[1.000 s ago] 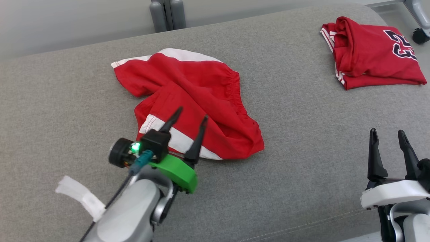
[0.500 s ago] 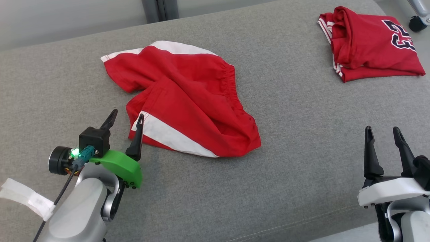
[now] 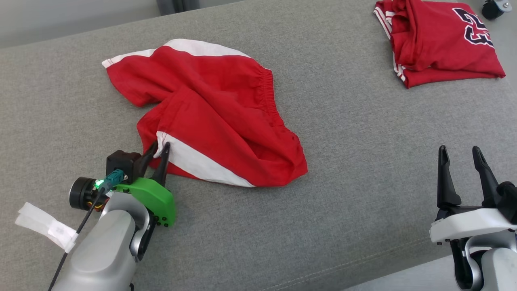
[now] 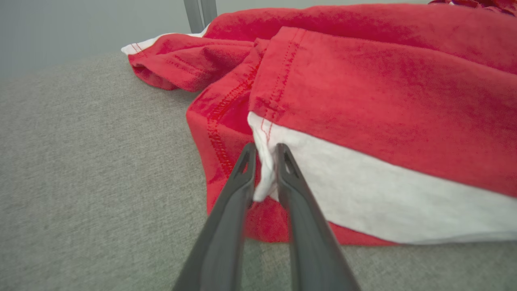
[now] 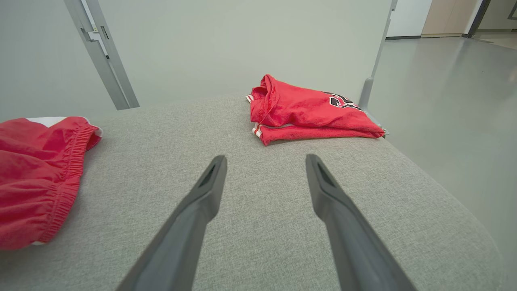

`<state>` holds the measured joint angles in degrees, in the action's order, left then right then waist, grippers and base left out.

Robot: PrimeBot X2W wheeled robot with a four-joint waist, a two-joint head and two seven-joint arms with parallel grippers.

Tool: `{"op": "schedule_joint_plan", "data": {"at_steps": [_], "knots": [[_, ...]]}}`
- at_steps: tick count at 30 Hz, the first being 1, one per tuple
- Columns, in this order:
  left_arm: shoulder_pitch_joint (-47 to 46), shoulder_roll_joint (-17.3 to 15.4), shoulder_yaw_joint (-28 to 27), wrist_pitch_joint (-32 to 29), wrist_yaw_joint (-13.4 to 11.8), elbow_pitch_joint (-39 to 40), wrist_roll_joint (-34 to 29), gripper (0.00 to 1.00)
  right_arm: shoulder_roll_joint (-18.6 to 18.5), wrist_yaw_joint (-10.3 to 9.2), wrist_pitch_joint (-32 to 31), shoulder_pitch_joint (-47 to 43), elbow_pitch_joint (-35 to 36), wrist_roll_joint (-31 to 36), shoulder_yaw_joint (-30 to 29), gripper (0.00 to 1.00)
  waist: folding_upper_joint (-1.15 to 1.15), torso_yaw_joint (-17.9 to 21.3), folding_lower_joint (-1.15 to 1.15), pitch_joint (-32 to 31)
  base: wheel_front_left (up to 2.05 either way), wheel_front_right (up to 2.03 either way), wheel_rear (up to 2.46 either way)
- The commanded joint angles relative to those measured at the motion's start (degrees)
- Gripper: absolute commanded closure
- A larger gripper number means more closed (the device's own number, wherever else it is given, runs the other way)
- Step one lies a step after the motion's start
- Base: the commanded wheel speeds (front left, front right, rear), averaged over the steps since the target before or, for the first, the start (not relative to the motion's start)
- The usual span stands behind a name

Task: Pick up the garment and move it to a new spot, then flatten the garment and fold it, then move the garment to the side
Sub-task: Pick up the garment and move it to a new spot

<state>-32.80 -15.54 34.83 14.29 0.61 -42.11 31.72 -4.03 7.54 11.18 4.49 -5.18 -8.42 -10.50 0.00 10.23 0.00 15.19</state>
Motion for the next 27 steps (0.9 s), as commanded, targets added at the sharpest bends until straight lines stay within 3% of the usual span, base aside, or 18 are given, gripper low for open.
{"op": "schedule_joint_plan", "data": {"at_steps": [1,6,10,22,27], "knots": [[-0.61,-0.06,0.00,0.40,0.27,-0.92,-0.09,1.00,-0.08,-0.12,0.30,0.51,-0.14,0.04,-0.24,0.00,0.00,-0.23,0.00,-0.05,0.00,0.00,0.00],[-1.16,0.96,-1.01,0.85,0.60,-1.69,-0.10,1.00,0.01,-0.12,0.46,0.40,-0.33,0.31,-0.55,0.00,0.00,-1.32,0.00,-1.01,0.00,0.00,0.00],[1.47,1.35,-2.67,0.90,0.18,2.54,-0.71,1.00,0.14,-0.12,0.36,-0.78,-0.74,0.29,-0.80,0.00,0.00,-3.09,0.00,-2.70,0.00,0.00,0.00],[18.36,-1.30,-5.34,0.89,-4.59,18.08,-0.42,1.00,0.37,-0.12,0.11,-2.28,-1.45,-0.40,-0.29,0.00,0.00,-8.68,0.00,-5.76,0.00,0.00,0.00],[22.35,-1.29,-5.48,0.81,-5.38,21.53,0.67,1.00,0.15,-0.12,-0.03,-2.47,-1.74,-0.51,-0.45,0.00,0.00,-10.17,0.00,-5.75,0.00,0.00,0.00]]}}
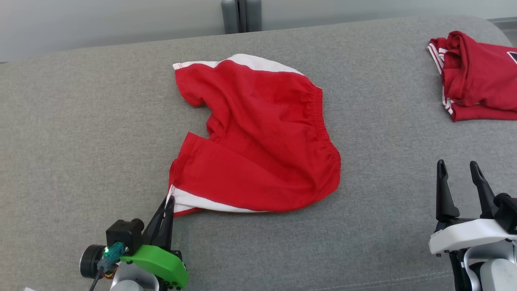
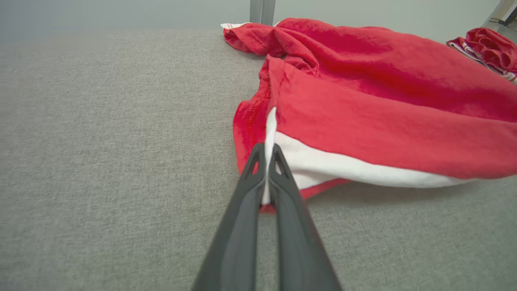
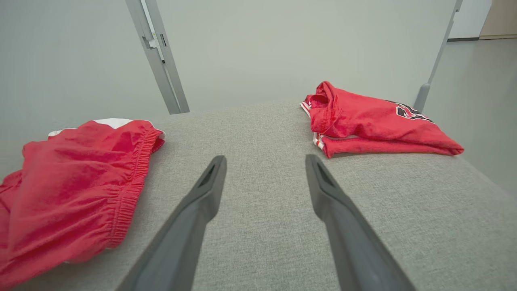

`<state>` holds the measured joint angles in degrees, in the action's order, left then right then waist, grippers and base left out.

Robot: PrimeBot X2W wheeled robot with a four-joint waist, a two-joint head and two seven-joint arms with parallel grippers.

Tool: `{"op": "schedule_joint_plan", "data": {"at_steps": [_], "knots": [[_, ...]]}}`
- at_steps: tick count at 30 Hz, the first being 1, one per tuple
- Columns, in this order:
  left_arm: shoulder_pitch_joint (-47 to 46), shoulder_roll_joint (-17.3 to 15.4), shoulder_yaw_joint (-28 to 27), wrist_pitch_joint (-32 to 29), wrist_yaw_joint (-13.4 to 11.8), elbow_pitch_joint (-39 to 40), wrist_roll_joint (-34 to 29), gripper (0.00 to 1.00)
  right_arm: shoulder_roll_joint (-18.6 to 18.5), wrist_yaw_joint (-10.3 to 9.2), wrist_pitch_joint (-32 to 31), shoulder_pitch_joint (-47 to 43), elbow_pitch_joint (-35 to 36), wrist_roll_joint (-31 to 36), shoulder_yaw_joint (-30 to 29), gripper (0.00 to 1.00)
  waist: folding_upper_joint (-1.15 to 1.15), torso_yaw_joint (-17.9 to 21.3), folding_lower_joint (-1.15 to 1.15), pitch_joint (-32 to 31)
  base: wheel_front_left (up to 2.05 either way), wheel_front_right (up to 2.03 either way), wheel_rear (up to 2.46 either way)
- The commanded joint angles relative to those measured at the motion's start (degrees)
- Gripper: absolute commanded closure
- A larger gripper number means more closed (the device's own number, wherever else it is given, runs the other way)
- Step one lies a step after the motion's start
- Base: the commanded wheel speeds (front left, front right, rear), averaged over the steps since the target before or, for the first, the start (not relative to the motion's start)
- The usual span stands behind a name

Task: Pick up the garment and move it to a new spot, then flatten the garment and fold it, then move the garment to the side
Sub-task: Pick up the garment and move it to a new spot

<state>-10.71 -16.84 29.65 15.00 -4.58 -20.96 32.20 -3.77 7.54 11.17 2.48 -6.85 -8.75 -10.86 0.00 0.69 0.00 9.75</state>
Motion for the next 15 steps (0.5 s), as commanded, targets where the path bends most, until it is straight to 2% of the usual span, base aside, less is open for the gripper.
{"op": "schedule_joint_plan", "data": {"at_steps": [1,2,3,9,15], "knots": [[0.41,0.25,-0.49,0.11,-0.36,0.72,0.31,0.85,-0.15,-0.12,-0.08,-0.36,-0.10,-0.13,-0.02,0.00,0.00,-0.76,0.00,-0.42,0.00,0.00,0.00],[0.49,0.30,-0.49,0.12,-0.55,0.95,0.04,0.08,-0.21,-0.12,-0.20,-0.21,-0.10,-0.07,0.09,0.00,0.00,-0.84,0.00,-0.62,0.00,0.00,0.00],[0.44,0.32,-0.47,0.12,-0.66,1.04,-0.28,0.00,-0.25,-0.12,-0.26,-0.10,-0.10,-0.02,0.27,0.00,0.00,-0.83,0.00,-0.77,0.00,0.00,0.00],[-0.18,1.15,-2.73,0.17,-1.09,3.33,-2.33,0.00,-0.44,-0.12,-0.44,0.11,-0.08,0.07,0.90,0.00,0.00,-0.35,0.00,-1.88,0.00,0.00,0.00],[2.11,2.00,-7.79,0.18,-1.26,6.74,-5.12,0.00,-0.39,-0.11,0.08,-0.94,-0.12,0.20,1.50,0.00,0.00,0.03,0.00,-3.71,0.00,0.00,0.00]]}}
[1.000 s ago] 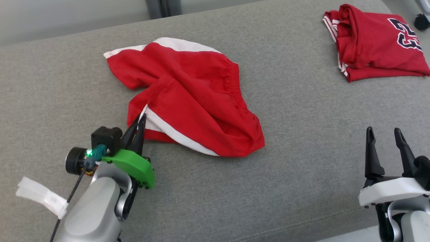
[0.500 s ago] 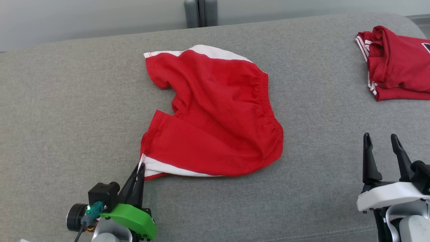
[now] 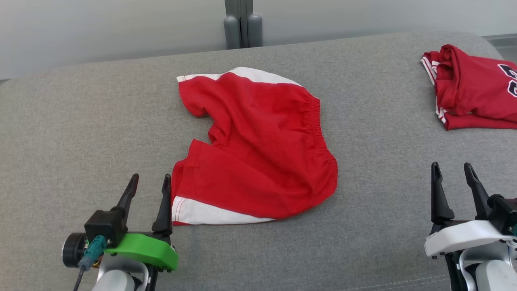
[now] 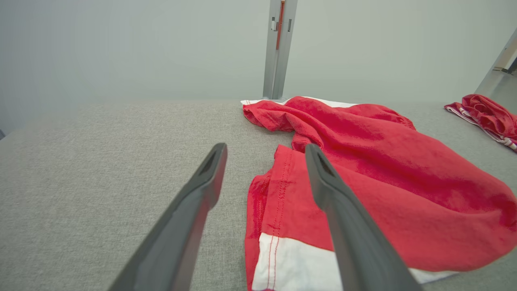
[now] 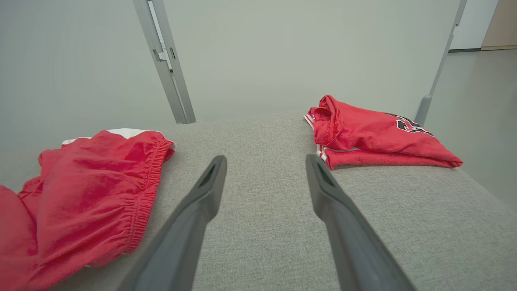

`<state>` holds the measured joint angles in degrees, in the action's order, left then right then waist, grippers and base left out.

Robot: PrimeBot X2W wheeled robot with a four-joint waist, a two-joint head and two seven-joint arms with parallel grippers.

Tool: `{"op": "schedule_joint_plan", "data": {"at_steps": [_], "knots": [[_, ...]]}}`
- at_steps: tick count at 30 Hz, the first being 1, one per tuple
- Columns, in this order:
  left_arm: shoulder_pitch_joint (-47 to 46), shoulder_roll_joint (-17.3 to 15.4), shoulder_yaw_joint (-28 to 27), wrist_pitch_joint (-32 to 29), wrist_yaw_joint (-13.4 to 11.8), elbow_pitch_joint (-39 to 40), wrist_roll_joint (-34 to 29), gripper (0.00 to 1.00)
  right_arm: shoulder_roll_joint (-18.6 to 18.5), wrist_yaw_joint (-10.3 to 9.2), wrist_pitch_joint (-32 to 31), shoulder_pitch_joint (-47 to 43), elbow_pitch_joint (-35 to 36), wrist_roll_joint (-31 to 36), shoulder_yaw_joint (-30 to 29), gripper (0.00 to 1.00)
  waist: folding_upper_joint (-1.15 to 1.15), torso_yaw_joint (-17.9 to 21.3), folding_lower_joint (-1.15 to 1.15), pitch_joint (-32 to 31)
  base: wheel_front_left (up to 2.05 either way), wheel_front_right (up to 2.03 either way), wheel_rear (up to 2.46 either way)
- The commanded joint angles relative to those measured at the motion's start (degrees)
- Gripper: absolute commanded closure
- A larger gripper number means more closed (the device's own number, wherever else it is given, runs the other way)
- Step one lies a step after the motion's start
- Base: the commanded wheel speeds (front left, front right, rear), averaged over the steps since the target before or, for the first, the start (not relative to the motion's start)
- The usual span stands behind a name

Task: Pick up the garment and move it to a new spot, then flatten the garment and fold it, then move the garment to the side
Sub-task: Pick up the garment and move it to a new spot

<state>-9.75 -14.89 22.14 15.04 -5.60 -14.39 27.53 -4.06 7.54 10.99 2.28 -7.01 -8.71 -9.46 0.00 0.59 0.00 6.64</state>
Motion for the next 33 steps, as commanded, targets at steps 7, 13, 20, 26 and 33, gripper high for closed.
{"op": "schedule_joint_plan", "data": {"at_steps": [7,13,20,26,33], "knots": [[4.13,0.75,-7.65,0.15,0.15,4.51,-4.49,0.00,-0.44,-0.12,0.77,-1.34,0.51,0.26,1.42,0.00,0.00,-0.55,0.00,-3.34,0.00,0.00,0.00],[7.41,1.28,-13.57,0.14,0.72,6.78,-6.95,0.00,-0.88,-0.12,1.02,-2.14,1.26,0.14,3.38,0.00,0.00,-1.21,0.00,-5.92,0.00,0.00,0.00],[10.65,1.42,-17.20,0.15,2.42,7.45,-8.36,0.00,-1.57,-0.12,0.13,-3.40,3.59,0.22,6.04,0.00,0.00,-1.63,0.00,-7.49,0.00,0.00,0.00],[12.04,1.17,-17.49,0.15,4.31,7.44,-8.90,0.00,-1.75,-0.12,-0.86,-4.74,5.47,0.33,7.75,0.00,0.00,-1.99,0.00,-8.24,0.00,0.00,0.00],[12.38,1.30,-16.80,0.15,4.58,7.21,-9.30,0.00,-1.29,-0.11,-1.81,-6.06,7.38,0.45,8.94,0.00,0.00,-2.46,0.00,-8.47,0.00,0.00,0.00]]}}
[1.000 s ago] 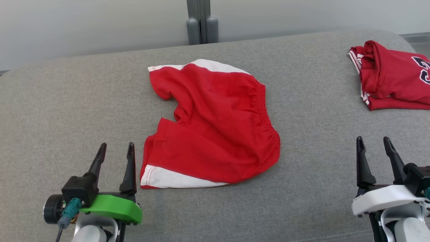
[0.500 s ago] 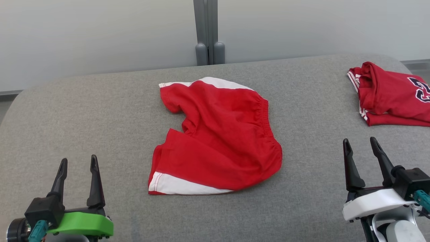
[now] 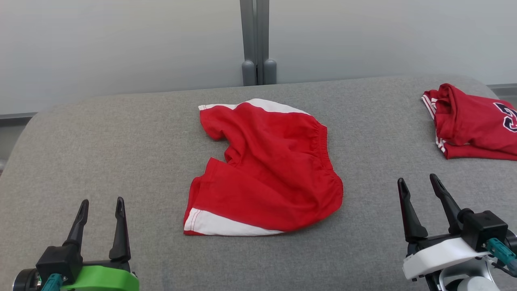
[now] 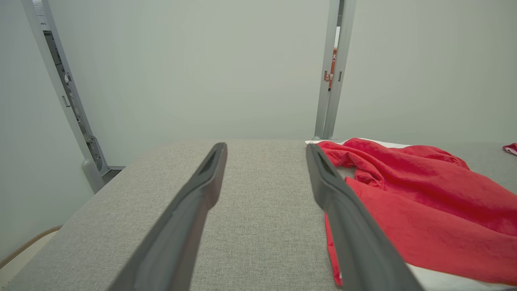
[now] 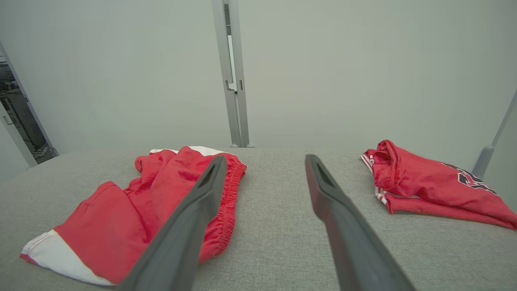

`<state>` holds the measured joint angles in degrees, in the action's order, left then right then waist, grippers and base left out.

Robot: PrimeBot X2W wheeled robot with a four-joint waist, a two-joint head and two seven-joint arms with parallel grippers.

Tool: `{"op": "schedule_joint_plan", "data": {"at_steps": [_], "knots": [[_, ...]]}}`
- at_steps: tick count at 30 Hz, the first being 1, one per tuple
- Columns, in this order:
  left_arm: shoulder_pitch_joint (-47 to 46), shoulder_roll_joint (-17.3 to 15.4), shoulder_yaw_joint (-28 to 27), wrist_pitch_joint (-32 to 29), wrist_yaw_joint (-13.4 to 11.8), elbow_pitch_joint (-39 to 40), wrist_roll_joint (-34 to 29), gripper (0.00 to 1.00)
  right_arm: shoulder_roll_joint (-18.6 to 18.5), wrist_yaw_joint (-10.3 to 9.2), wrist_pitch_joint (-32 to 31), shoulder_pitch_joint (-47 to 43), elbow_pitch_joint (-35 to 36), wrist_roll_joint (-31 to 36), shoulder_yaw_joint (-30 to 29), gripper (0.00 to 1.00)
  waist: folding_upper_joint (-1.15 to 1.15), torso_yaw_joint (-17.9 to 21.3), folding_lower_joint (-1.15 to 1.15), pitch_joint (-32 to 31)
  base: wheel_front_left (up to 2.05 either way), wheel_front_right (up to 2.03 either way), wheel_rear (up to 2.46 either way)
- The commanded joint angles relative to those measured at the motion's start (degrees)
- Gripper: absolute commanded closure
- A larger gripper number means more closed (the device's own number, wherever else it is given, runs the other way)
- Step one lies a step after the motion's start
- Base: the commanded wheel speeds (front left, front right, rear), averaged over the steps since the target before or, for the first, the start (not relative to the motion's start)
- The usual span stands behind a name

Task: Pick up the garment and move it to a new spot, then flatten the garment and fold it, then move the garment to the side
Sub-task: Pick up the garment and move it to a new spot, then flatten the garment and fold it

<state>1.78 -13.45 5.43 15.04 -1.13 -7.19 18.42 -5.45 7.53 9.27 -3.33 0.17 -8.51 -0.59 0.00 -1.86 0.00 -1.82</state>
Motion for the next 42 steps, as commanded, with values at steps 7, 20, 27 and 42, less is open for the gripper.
{"op": "schedule_joint_plan", "data": {"at_steps": [7,20,27,42], "knots": [[0.05,-0.25,0.52,0.16,0.26,-0.77,-0.11,0.00,0.30,-0.11,-0.57,-1.44,1.29,0.40,0.31,0.00,0.00,-0.36,0.00,-0.10,0.00,0.00,0.00],[-0.16,-0.73,1.07,-0.11,-0.07,-1.17,0.70,0.00,0.38,-0.10,-1.45,-1.78,1.62,0.26,0.16,0.00,0.00,-0.59,0.00,-0.16,0.00,0.00,0.00],[-0.11,-0.87,1.18,-0.09,-0.39,-1.02,0.93,0.00,0.34,-0.10,-1.50,-1.75,1.43,0.18,0.01,0.00,0.00,-0.49,0.00,-0.09,0.00,0.00,0.00],[0.22,-1.21,1.49,-0.01,-0.92,-0.61,1.22,0.00,0.31,-0.10,-1.47,-1.95,1.03,0.17,-0.31,0.00,0.00,-0.32,0.00,-0.03,0.00,0.00,0.00]]}}
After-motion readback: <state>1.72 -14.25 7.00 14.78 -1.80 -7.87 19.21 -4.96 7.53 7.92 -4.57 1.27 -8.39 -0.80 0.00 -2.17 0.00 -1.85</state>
